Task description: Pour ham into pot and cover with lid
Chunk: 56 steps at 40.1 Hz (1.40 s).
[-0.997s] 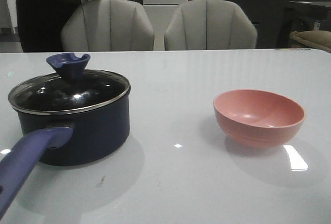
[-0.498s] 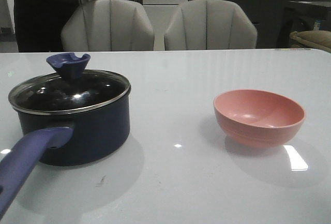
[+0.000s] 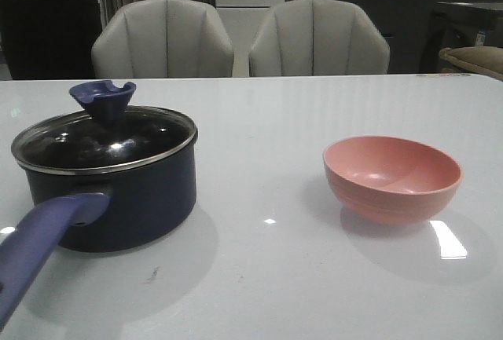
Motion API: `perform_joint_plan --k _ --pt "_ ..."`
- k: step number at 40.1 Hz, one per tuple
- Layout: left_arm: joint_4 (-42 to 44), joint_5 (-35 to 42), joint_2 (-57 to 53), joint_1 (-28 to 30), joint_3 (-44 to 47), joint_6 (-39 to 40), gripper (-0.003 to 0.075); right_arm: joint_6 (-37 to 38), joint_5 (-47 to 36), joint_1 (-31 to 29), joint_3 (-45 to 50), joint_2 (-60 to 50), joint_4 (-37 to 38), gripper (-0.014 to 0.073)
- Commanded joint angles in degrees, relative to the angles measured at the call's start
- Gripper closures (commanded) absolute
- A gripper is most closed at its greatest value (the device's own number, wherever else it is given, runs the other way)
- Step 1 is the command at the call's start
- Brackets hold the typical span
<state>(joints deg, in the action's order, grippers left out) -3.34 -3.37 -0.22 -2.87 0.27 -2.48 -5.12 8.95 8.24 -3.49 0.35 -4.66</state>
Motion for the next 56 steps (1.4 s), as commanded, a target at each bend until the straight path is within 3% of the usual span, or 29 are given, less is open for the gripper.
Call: perform_joint_plan --k 1,11,21,56 --pt "-0.08 4.35 -1.15 0.06 1.28 0.59 0.0606 -0.56 -5.45 -2.89 0.72 -2.06 0.66 0.0433" --pt "-0.08 4.35 -1.05 0.06 1.28 0.59 0.0606 1.07 -7.17 -1.51 4.75 -2.07 1.24 0.0433" --pt "-0.08 4.35 -1.05 0.06 1.28 0.59 0.0606 8.52 -8.95 -1.29 4.75 -2.07 8.24 0.0433" --pt "-0.08 4.35 -1.05 0.06 1.28 0.59 0.0607 8.65 -9.26 -1.41 4.75 -2.07 8.24 0.0433"
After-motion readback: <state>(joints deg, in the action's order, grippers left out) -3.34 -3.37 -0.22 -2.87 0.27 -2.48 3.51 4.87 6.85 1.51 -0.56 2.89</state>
